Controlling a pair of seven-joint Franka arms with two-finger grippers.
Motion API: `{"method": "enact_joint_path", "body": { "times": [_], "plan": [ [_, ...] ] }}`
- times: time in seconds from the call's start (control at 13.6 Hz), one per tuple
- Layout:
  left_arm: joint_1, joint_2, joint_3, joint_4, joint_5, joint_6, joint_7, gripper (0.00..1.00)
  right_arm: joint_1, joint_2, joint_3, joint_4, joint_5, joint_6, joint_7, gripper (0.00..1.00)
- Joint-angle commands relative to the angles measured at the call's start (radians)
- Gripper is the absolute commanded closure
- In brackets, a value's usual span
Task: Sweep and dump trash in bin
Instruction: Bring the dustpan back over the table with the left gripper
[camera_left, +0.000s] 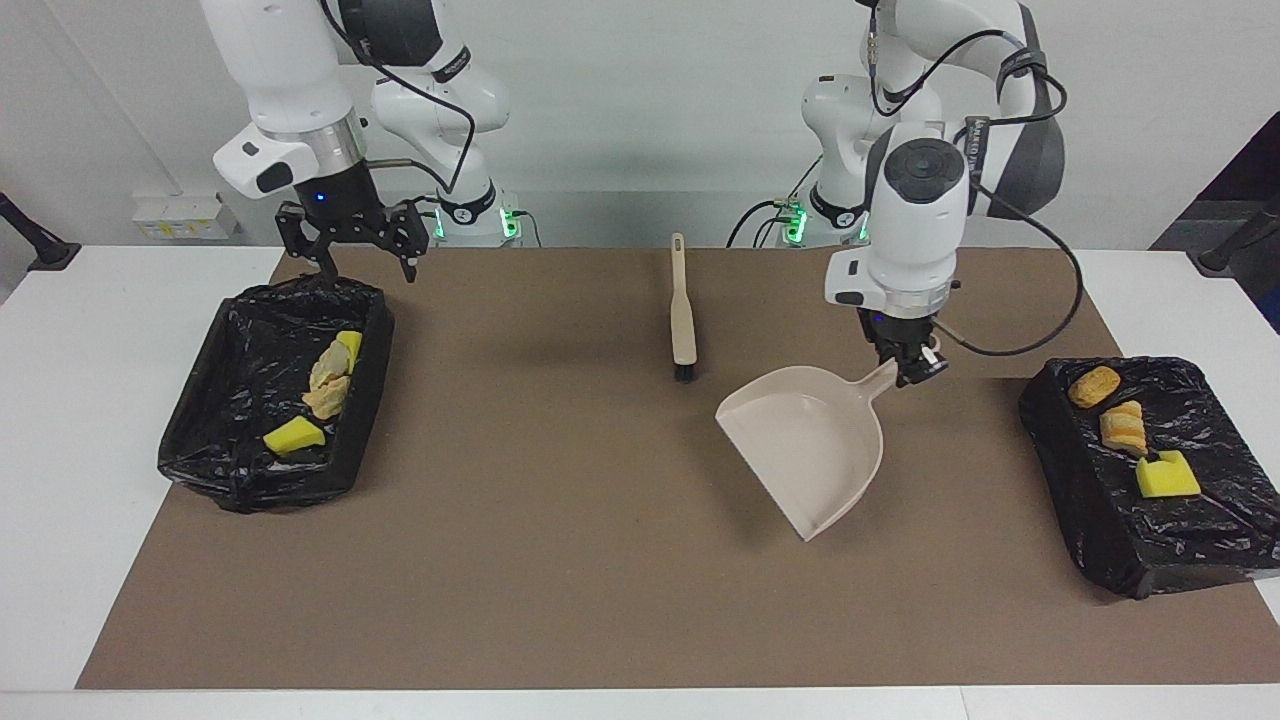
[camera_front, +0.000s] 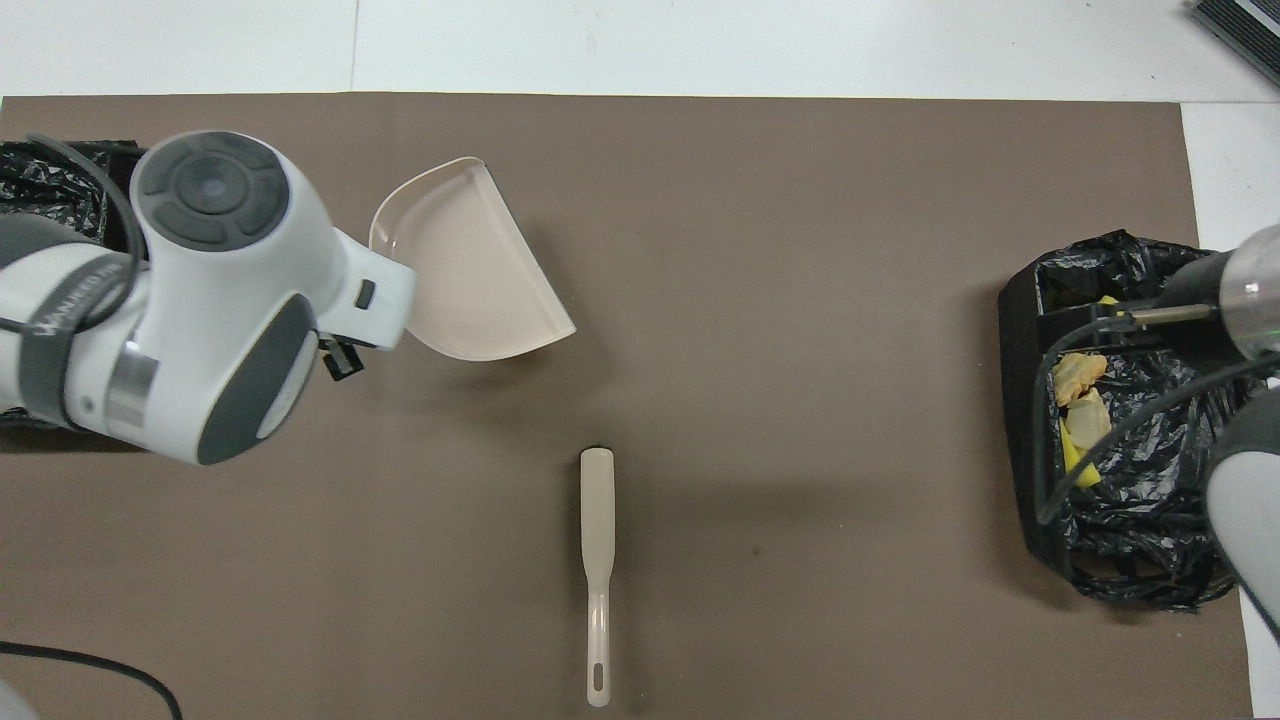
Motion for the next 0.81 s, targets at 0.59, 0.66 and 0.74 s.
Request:
{"method": "enact_joint_path", "body": {
  "times": [0.59,0.66,0.74],
  "plan": [
    [-0.223,0.062,0.021,-0.029,-0.198,0.124,-0.856,1.00,-0.045,-0.028,-0.013,0.035,-0.028,-0.124,-0.082,0.00],
    [-0.226,0.062,0.021,-0.037,-0.201,0.132,-0.879,1.00,-0.047,-0.030,-0.016,0.036,-0.028,-0.150,-0.082,0.00],
    [-0.232,0.063,0.021,-0.044,-0.201,0.139,-0.887,1.00,-0.047,-0.030,-0.016,0.039,-0.028,-0.168,-0.083,0.00]
  ]
}}
